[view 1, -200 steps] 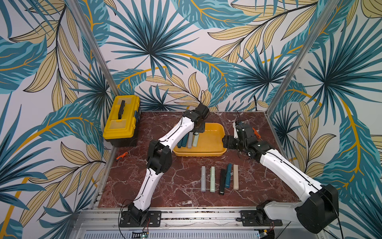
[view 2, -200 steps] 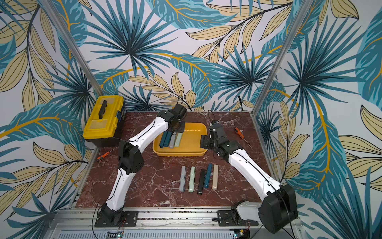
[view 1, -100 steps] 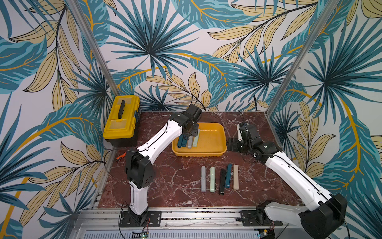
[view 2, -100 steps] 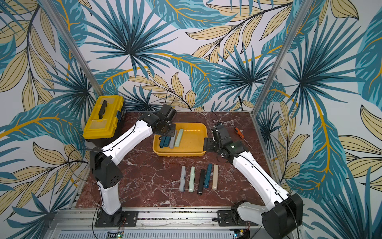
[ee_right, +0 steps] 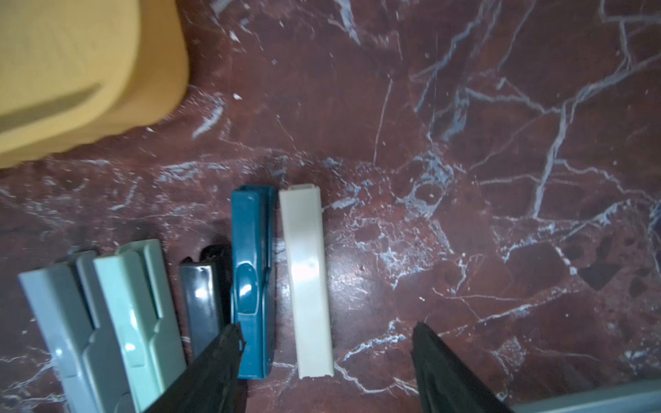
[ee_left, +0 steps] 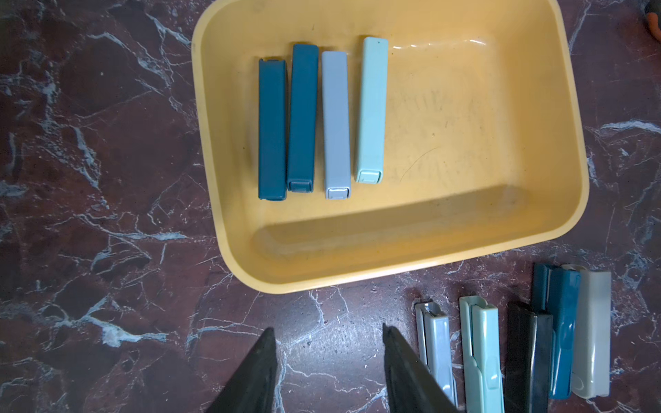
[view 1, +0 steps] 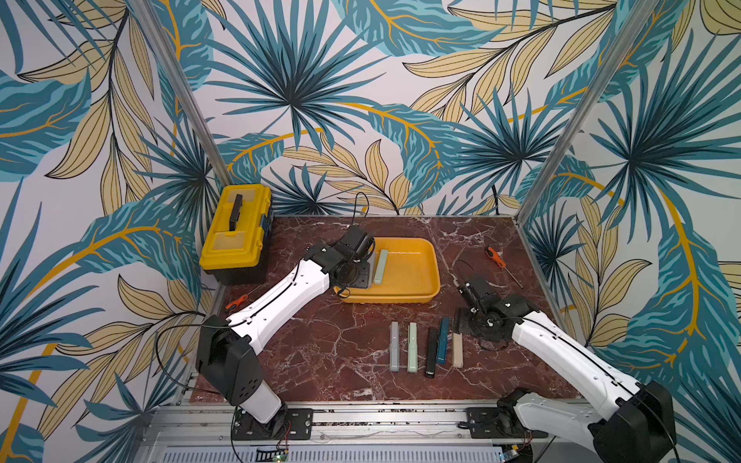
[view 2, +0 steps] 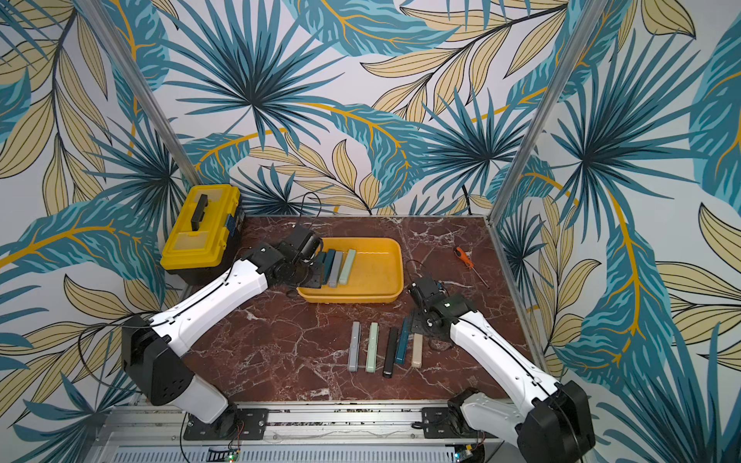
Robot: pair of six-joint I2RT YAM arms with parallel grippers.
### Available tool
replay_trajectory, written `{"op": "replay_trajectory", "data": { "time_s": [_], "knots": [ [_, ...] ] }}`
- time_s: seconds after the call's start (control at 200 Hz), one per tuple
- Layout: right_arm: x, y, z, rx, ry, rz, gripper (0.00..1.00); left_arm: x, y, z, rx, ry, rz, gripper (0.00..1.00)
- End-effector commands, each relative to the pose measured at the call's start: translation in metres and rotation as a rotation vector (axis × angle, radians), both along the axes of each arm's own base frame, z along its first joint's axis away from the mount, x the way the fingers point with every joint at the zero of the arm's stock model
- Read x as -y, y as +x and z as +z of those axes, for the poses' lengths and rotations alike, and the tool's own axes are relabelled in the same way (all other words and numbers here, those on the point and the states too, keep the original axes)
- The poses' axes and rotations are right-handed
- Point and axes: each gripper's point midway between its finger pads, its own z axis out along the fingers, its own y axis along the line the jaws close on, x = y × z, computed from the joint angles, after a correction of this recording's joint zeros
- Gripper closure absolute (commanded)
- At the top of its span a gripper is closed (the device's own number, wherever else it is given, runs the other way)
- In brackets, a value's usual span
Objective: Put the pruning pliers into the storage box
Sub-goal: Place the pruning pliers in the storage box, then pick up the pruning pliers from the center of the board.
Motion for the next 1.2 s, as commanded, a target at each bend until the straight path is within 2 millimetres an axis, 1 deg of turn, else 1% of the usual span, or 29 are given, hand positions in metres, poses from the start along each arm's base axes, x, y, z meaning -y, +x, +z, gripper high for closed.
{"op": "replay_trajectory", "data": {
  "time_s": [0.0, 0.09, 0.19, 0.315, 0.376, 0.406, 0.546, 0.696, 0.876, 0.971, 1.037, 1.107, 1.192],
  "knots": [
    [0.01, -0.023, -0.021, -0.074, -0.032, -0.071, 0.24, -0.006, -0.014, 0.01, 0.021, -0.037, 0.014, 0.5],
    [0.004, -0.026, -0.032, -0.08, 0.011, -0.066, 0.25, -0.016, -0.023, 0.01, 0.027, -0.033, 0.034, 0.5],
    [-0.002, -0.027, -0.046, -0.109, 0.025, -0.046, 0.25, -0.023, -0.032, 0.006, 0.025, -0.04, 0.051, 0.5],
    [-0.006, -0.026, -0.062, -0.145, 0.02, -0.027, 0.28, -0.016, -0.044, -0.009, 0.017, -0.103, 0.009, 0.49],
    [-0.007, -0.025, -0.065, -0.15, 0.019, -0.022, 0.28, -0.015, -0.048, -0.014, 0.011, -0.115, 0.003, 0.49],
    [-0.008, -0.025, -0.066, -0.151, 0.023, -0.02, 0.28, -0.011, -0.054, -0.017, -0.009, -0.14, -0.013, 0.49],
    [-0.009, -0.024, -0.071, -0.15, 0.023, -0.015, 0.3, -0.008, -0.063, -0.018, -0.009, -0.202, -0.021, 0.49],
    [-0.012, -0.023, -0.083, -0.175, 0.025, -0.011, 0.3, -0.007, -0.062, -0.021, -0.015, -0.21, -0.008, 0.49],
    [-0.016, -0.016, -0.091, -0.179, 0.022, 0.014, 0.33, -0.006, -0.06, -0.022, -0.017, -0.206, -0.004, 0.49],
    [-0.017, -0.013, -0.091, -0.18, 0.012, 0.032, 0.35, -0.005, -0.062, -0.024, -0.029, -0.212, -0.01, 0.49],
    [-0.017, -0.013, -0.092, -0.183, 0.011, 0.042, 0.39, -0.001, -0.064, -0.027, -0.044, -0.227, -0.025, 0.49],
    [-0.018, -0.012, -0.092, -0.184, 0.014, 0.051, 0.4, 0.0, -0.066, -0.029, -0.055, -0.233, -0.03, 0.49],
    [-0.019, -0.011, -0.091, -0.188, 0.012, 0.063, 0.44, -0.001, -0.064, -0.027, -0.045, -0.233, -0.025, 0.5]
  ]
}}
